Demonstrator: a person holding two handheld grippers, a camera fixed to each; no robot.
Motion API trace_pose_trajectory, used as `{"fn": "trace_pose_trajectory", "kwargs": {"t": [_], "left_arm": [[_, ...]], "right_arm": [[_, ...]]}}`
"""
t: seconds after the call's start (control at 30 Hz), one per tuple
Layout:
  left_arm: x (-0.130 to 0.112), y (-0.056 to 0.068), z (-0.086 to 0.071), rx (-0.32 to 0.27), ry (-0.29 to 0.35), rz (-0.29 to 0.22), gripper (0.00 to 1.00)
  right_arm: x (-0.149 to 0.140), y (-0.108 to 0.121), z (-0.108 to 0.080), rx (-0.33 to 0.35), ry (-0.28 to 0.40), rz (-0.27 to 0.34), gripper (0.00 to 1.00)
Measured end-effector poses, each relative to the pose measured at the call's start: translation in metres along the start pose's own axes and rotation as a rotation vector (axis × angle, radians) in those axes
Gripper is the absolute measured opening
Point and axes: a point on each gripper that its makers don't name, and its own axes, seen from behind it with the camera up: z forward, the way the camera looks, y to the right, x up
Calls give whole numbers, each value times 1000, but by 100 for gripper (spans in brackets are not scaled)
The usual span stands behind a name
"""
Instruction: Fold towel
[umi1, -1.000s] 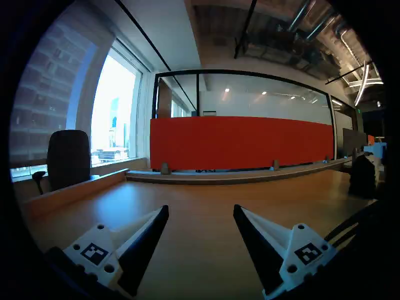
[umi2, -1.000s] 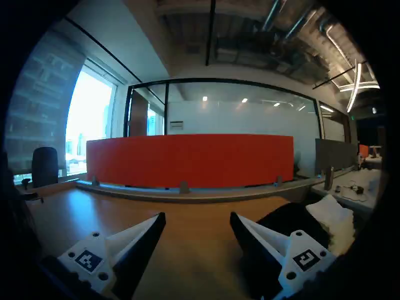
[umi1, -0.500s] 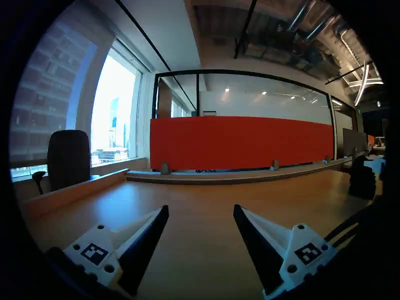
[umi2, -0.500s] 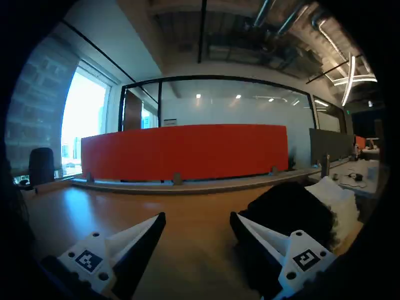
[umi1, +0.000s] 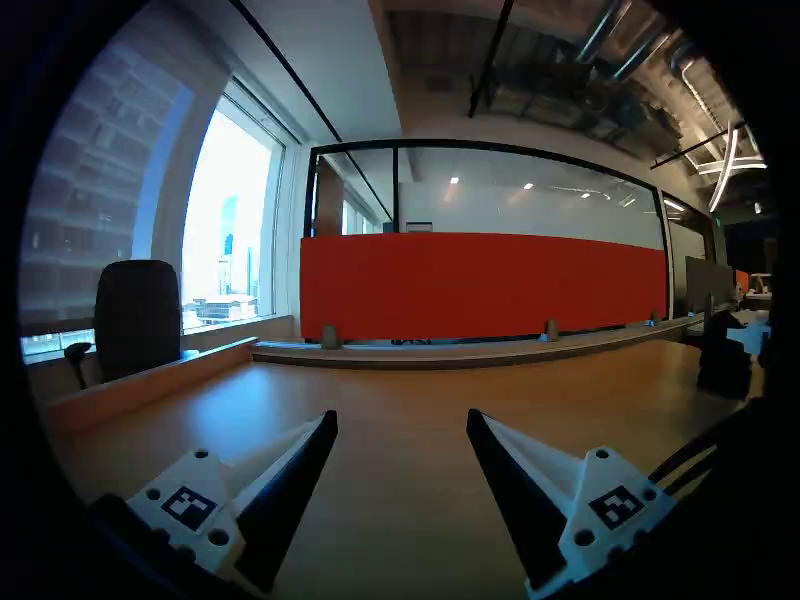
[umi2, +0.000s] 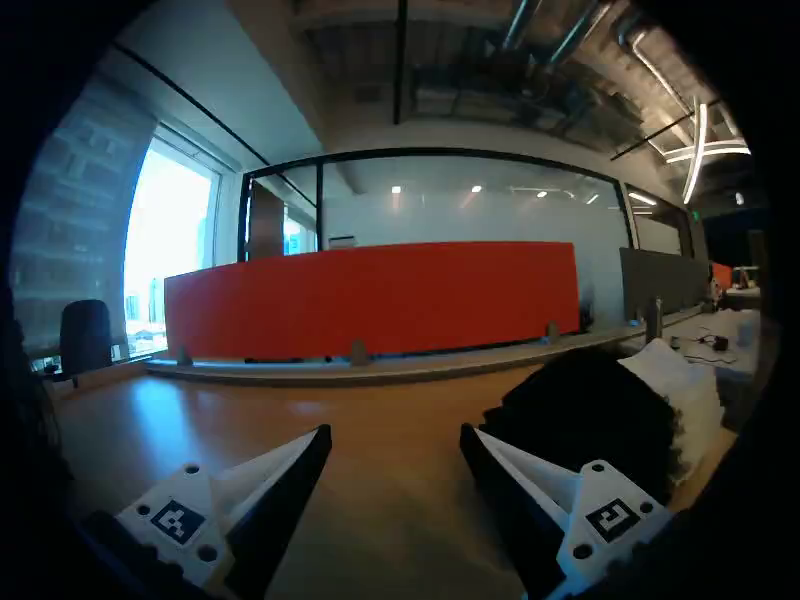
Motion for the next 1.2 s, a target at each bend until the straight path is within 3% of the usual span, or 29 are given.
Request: {"fn": "trace_pose_trajectory", "kwargs": {"t": [0.57,1.2], "left_arm": [[0,0,0,0,0,0,96],[0,0,0,0,0,0,96]], "right_arm": [[-4,-10,-3,11,16,-60,99],[-5,-12,-3,13,15,-62,99]]}}
